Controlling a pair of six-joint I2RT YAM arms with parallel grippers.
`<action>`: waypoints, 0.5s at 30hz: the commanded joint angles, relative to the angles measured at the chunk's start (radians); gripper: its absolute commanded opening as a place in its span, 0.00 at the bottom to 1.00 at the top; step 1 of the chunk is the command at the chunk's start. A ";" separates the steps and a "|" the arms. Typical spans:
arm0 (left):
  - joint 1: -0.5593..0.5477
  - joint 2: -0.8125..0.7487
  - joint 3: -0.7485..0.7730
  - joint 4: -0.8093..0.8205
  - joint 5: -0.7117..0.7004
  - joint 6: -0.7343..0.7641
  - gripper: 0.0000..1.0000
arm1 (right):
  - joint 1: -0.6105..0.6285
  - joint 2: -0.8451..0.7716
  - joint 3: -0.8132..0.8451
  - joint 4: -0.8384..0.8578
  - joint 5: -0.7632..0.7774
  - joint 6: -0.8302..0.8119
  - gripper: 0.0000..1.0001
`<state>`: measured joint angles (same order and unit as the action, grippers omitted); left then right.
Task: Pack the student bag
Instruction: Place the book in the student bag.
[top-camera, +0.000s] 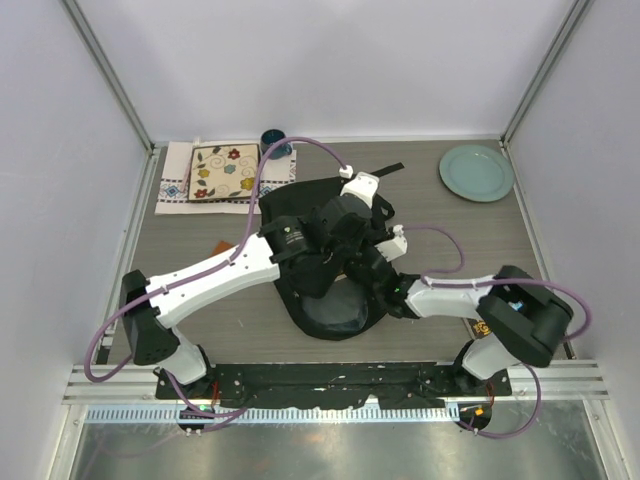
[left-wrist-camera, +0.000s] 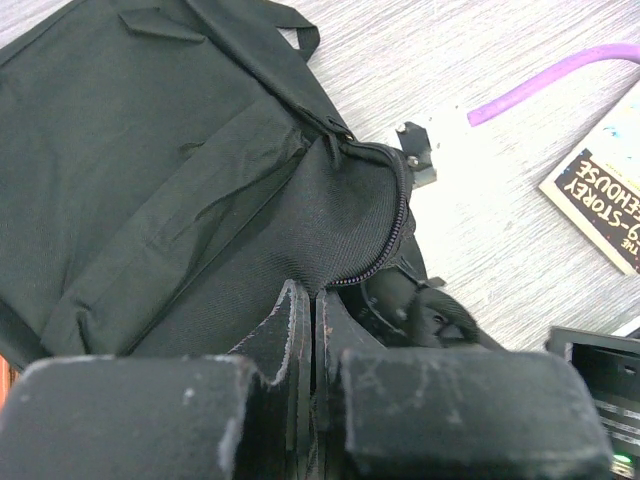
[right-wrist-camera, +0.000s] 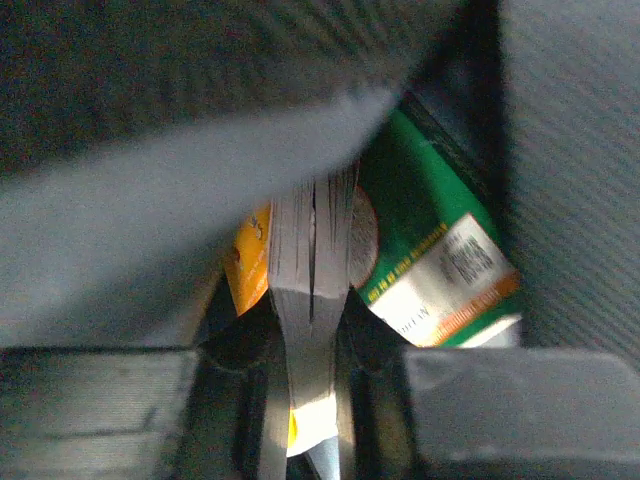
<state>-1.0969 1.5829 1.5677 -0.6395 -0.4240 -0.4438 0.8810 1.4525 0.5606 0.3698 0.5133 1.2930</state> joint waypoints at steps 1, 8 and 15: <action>0.015 -0.069 -0.018 0.067 0.027 -0.024 0.00 | 0.004 0.092 0.113 0.058 0.144 0.019 0.26; 0.054 -0.123 -0.116 0.100 0.041 -0.044 0.00 | 0.016 -0.038 -0.051 0.017 0.044 -0.015 0.84; 0.075 -0.133 -0.169 0.121 0.042 -0.067 0.00 | 0.024 -0.282 -0.042 -0.216 -0.033 -0.115 0.86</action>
<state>-1.0348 1.4891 1.4158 -0.5644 -0.3737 -0.4911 0.8997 1.2953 0.5014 0.2821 0.4843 1.2545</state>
